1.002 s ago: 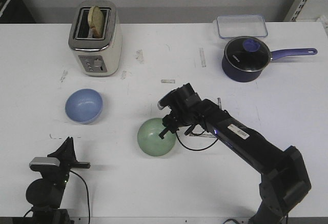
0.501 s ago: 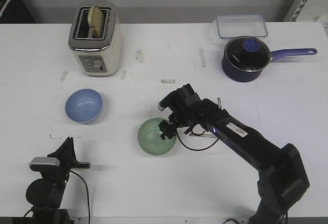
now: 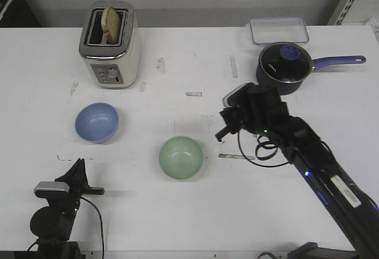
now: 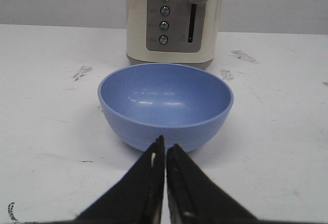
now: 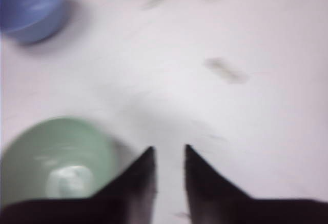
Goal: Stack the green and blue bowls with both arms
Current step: 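Release the green bowl and retract the right gripper to rest, then reach the left gripper to the blue bowl and grip its rim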
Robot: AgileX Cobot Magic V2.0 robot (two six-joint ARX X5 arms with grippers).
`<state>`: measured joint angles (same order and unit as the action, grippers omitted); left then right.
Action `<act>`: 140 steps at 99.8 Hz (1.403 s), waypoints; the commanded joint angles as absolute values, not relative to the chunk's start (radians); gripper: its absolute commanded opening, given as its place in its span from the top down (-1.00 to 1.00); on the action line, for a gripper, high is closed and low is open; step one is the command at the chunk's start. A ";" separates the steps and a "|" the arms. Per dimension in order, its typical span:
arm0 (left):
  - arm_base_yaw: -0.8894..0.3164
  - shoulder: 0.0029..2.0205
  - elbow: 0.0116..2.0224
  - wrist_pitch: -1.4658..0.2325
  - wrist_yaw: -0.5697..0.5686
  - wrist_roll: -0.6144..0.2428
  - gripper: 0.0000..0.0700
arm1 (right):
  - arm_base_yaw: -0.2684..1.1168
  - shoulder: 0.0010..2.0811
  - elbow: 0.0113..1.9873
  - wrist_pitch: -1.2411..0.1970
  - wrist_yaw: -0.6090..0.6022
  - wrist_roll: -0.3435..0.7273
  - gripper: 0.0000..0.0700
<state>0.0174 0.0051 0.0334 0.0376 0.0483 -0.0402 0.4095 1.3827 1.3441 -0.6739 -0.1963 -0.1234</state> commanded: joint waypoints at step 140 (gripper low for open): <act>0.019 0.179 0.533 0.160 0.022 -0.001 0.97 | 0.002 0.386 0.536 -0.413 -0.097 -0.057 1.00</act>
<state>0.0174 0.1108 0.4217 0.1650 0.0250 -0.0559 -0.0002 0.3698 0.5339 -0.4259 -0.1005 -0.0525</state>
